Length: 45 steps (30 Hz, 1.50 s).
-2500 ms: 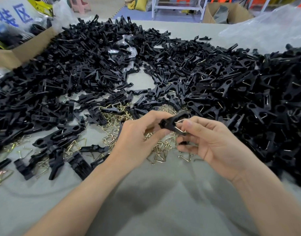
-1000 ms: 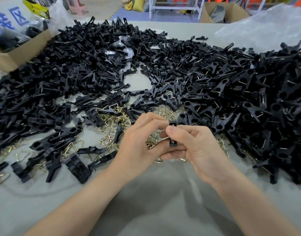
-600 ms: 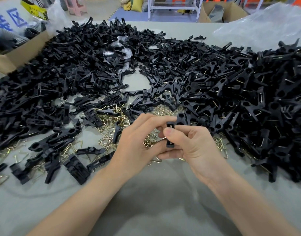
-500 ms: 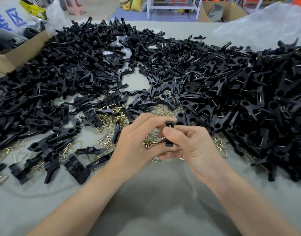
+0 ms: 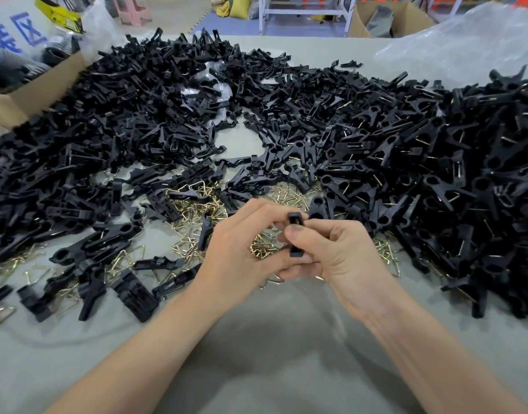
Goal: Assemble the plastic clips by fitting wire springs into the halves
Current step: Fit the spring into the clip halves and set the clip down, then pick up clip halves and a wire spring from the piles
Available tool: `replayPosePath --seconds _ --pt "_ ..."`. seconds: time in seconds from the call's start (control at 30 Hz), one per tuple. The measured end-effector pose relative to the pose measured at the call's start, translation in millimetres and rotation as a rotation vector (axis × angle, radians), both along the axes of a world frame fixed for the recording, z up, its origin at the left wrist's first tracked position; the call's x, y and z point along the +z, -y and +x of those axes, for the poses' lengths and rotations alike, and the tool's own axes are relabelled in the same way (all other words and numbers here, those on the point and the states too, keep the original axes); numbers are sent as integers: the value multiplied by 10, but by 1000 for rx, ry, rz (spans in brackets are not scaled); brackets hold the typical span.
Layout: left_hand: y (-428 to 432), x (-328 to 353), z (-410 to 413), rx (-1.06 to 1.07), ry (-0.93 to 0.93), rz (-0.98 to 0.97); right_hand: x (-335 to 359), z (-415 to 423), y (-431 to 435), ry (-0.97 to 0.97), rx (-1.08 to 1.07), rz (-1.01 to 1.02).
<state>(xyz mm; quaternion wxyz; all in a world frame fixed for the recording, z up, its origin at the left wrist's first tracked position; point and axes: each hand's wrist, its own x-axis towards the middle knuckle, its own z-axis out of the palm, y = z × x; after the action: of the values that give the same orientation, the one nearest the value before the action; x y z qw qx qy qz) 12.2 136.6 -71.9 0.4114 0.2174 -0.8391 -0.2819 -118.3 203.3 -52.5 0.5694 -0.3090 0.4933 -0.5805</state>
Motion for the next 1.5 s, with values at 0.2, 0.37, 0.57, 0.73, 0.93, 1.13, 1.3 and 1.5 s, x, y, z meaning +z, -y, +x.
replayPosePath --seconds 0.2,0.37,0.57,0.73,0.93,1.13,1.3,1.5 --pt "7 6 -1 19 -139 273 33 -56 19 59 24 6" --pt "7 -1 5 -9 -226 390 -3 -83 20 53 -126 -103" --pt "61 41 46 -18 -118 326 23 -158 27 -83 -312 -217" --pt "54 38 64 2 -80 310 7 -180 33 -122 -335 -237" --pt "2 37 49 -5 -153 338 6 -163 31 12 -252 -227" --pt "-32 38 8 35 -251 417 -8 -135 35 94 -108 -285" --pt "-21 42 9 4 -329 495 -71 -107 40 8 34 -345" --pt "-72 73 5 2 -292 540 -166 -61 11 -49 14 -348"
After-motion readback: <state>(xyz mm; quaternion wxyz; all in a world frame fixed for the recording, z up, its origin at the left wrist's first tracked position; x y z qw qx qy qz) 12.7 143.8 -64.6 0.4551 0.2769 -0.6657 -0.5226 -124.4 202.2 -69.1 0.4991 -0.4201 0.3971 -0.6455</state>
